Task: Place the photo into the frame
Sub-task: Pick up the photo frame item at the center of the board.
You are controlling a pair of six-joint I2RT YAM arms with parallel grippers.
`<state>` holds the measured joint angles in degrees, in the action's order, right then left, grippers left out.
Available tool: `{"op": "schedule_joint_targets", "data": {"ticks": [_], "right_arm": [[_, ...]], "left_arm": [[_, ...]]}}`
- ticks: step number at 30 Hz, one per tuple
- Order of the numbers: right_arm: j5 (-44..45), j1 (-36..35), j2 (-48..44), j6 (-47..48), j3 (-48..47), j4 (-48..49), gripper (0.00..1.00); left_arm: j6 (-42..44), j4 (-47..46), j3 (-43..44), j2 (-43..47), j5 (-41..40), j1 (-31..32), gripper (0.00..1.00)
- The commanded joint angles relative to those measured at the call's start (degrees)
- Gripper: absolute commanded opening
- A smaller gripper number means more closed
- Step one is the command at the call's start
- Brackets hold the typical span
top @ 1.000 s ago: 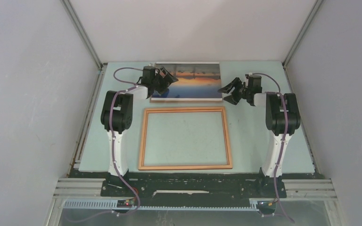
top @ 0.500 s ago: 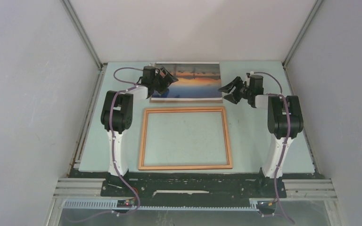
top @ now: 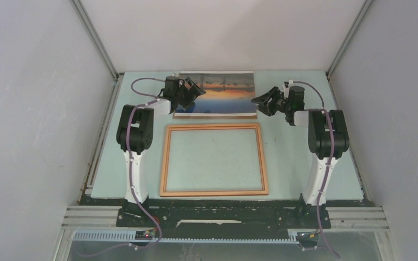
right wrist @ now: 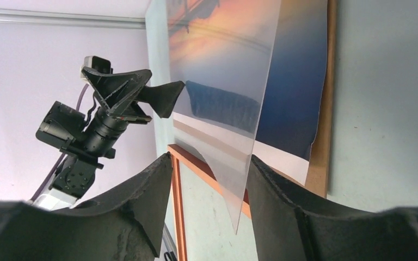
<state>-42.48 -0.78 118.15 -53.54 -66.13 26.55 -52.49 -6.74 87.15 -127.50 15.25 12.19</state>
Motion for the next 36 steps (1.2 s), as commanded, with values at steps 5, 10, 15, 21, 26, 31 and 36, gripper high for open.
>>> {"op": "schedule_joint_targets", "data": {"ticks": [5,10,15,21,26,31,36], "right_arm": [[-3.8,0.0,5.9,-5.4,-2.4,7.3,0.52],[-3.6,-0.3,8.0,-3.9,-6.1,4.3,0.45],[-4.0,-1.0,10.7,-3.7,-10.3,2.2,0.41],[-4.1,-1.3,12.8,-2.4,-15.0,-1.2,0.39],[-3.6,-1.4,12.1,-0.3,-15.0,-3.3,0.28],[-2.9,-1.6,11.1,0.8,-14.9,-3.9,0.15],[-3.0,-2.3,7.8,-2.0,-14.3,-1.4,0.02]], "left_arm": [[1.9,2.8,0.7,0.6,-1.5,-0.4,0.99],[2.5,3.0,0.7,0.9,-1.8,-0.3,0.99],[3.0,3.3,0.8,1.1,-2.0,-0.4,0.99],[3.5,3.7,1.1,1.2,-2.2,-0.4,0.99],[4.4,4.0,1.3,1.6,-2.5,-0.4,1.00],[8.1,4.6,1.1,3.9,-4.0,-0.3,1.00],[17.1,6.3,-1.2,15.9,-9.0,1.1,1.00]]}}
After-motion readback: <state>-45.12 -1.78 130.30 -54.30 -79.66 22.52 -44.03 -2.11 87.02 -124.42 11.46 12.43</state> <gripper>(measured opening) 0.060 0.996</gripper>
